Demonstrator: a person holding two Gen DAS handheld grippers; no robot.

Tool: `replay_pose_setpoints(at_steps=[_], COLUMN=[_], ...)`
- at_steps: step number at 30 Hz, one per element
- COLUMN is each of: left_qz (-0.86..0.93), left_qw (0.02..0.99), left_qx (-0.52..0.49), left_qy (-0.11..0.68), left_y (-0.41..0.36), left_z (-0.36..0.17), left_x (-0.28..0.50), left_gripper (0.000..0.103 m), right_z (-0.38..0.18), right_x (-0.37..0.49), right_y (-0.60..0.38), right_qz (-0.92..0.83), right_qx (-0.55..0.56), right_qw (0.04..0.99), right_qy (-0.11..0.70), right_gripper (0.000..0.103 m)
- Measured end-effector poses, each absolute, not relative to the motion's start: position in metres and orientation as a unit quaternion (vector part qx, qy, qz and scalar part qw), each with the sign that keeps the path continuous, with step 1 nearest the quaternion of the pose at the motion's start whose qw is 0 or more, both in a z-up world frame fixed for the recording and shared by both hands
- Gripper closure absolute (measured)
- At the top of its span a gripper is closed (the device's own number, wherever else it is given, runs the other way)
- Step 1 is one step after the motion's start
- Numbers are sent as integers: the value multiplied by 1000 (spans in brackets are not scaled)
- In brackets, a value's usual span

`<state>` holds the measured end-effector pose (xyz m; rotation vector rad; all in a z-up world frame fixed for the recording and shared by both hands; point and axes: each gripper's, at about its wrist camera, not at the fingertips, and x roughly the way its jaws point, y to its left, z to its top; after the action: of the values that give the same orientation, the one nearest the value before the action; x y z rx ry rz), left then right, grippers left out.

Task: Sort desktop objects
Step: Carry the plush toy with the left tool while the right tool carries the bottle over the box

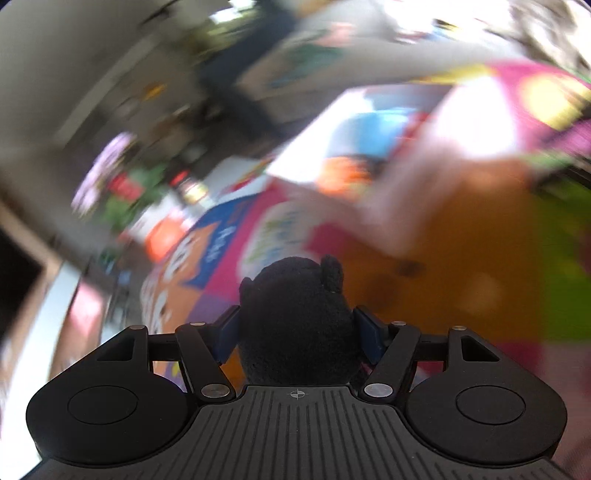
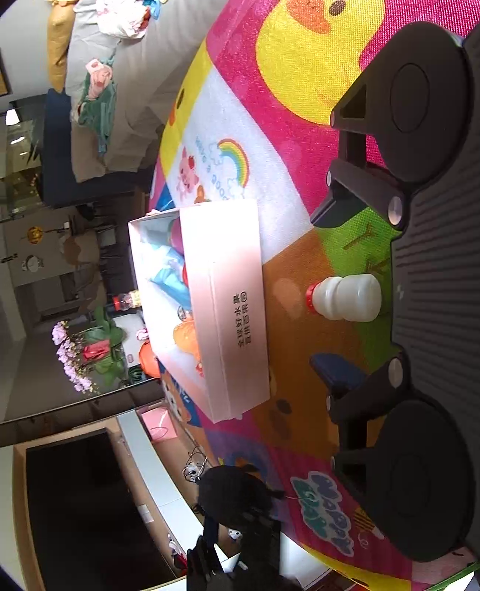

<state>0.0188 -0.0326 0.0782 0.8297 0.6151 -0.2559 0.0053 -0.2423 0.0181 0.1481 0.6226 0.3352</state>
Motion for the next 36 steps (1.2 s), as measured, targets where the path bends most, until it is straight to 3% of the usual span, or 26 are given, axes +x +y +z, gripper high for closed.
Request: replay_pose_setpoints(at_steps=[5,14,23,27,31,36], left_qz=[-188,-260,-335,-307,-232,-158], left_qw=[836,860,864,893,934,951], left_qx=[431,342,274,245,204,123], left_qy=[282,274,259,222,180,236], left_y=[-72,-99,-112,-98,-63,-30], left_z=[58,54,59,80,107,92], left_x=[-6,-22,-48,-63,-75,-74], left_gripper=[31,23,21,10,6,4], right_z=[19,19,20,20,20,21], right_x=[4,4,3,3,3,0], right_y=[-244,-246,-247,-251,-255,-252], right_qz=[162,151,144,137,129,130], right_qx=[76,83,91,106,117,106], right_qw=[938,939,940,940,940,944], right_qy=[296,297,297,294,292,284], right_gripper=[21,10,7,4,3,2])
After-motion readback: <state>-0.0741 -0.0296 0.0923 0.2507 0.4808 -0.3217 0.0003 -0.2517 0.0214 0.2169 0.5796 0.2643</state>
